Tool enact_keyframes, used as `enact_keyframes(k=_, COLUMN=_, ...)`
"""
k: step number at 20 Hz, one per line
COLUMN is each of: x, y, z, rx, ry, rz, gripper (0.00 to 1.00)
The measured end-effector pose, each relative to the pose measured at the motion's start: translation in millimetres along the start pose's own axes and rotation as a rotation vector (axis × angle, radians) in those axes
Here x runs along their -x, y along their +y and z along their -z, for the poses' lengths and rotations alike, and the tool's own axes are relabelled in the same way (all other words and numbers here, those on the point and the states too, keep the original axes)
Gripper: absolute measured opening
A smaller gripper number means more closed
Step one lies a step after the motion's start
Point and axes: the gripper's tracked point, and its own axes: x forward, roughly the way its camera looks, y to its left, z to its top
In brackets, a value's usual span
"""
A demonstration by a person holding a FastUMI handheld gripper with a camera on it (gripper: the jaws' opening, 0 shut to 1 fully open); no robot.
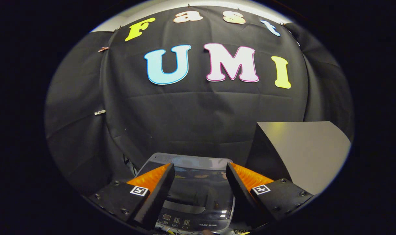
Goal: Put the clothes into the washing machine and then close the washing machine lid.
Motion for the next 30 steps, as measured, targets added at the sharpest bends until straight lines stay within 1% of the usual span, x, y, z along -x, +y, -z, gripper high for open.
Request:
enact_keyframes(k=6, x=31, y=1, z=-13, rx=0.014, ry=-0.052, rz=-0.044, gripper=0.99)
enact_keyframes(k=10, x=65, y=-3, z=-20, rx=0.033, ry=-0.098, rz=-0.069, gripper=0.99)
enact_keyframes(k=17, x=126, y=-23, z=-49, rx=0.048, ry=-0.223, rz=-0.103, gripper=0.99)
enact_keyframes(k=25, x=201, y=-71, z=-72, rx=0.041, ry=-0.349, rz=-0.101, gripper=0.99)
enact_keyframes(k=28, x=228, y=-100, z=-77, rx=0.032, ry=-0.379, rz=-0.067, gripper=0.99)
enact_keyframes(k=30, x=246, y=-111, z=-79, rx=0.022, ry=-0.405, rz=-0.059, gripper=0.98)
